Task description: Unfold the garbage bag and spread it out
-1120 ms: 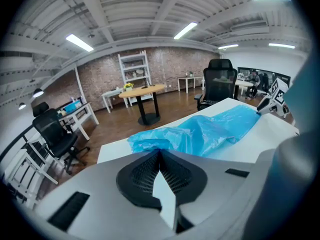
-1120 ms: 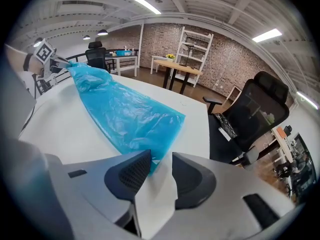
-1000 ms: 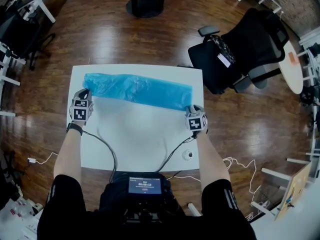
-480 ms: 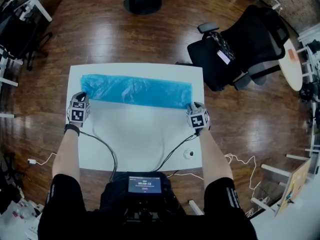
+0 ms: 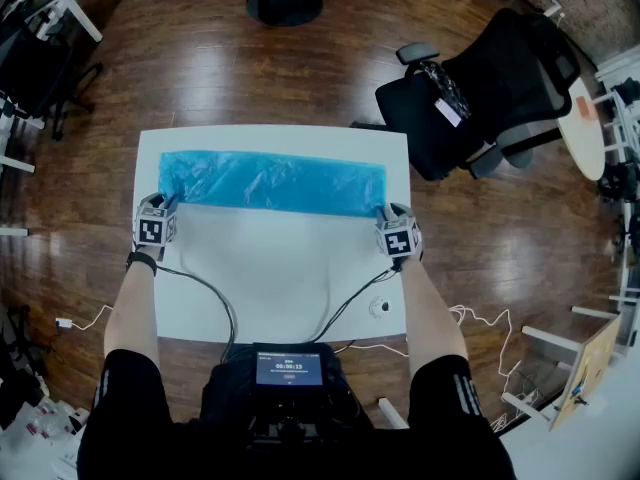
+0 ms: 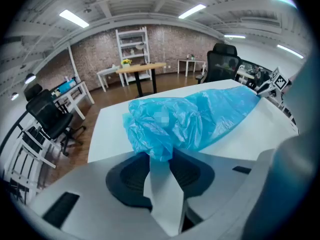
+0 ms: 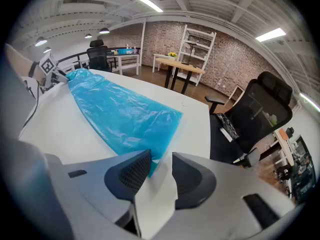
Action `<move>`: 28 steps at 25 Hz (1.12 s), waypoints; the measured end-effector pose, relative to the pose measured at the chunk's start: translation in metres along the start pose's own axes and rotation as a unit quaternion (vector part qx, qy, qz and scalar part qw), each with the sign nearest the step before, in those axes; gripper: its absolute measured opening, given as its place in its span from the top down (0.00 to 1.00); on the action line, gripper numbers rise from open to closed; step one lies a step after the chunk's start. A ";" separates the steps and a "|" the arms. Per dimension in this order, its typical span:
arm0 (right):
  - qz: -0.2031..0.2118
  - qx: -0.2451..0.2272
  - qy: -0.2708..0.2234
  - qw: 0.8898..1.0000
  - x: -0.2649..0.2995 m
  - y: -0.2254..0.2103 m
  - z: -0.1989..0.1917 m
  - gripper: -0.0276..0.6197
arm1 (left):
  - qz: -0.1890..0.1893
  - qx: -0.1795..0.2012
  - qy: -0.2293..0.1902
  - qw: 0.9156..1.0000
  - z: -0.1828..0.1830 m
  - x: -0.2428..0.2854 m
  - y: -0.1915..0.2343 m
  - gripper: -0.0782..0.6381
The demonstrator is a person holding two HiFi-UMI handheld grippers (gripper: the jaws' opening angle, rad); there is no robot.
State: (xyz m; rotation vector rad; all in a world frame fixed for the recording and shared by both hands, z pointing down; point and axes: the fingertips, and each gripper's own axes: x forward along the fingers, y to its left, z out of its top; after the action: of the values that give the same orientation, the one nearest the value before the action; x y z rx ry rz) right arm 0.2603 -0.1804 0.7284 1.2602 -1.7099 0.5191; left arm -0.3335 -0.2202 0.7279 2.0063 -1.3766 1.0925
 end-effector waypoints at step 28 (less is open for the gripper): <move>-0.005 -0.006 0.015 1.000 0.001 0.002 -0.001 0.73 | 0.024 -0.035 0.008 0.999 0.000 -0.024 0.043 0.61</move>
State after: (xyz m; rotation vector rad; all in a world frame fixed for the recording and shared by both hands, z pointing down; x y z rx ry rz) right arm 0.2588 -0.1796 0.7304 1.2469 -1.6788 0.5191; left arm -0.3771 -0.2235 0.7056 1.9185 -1.4422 1.0644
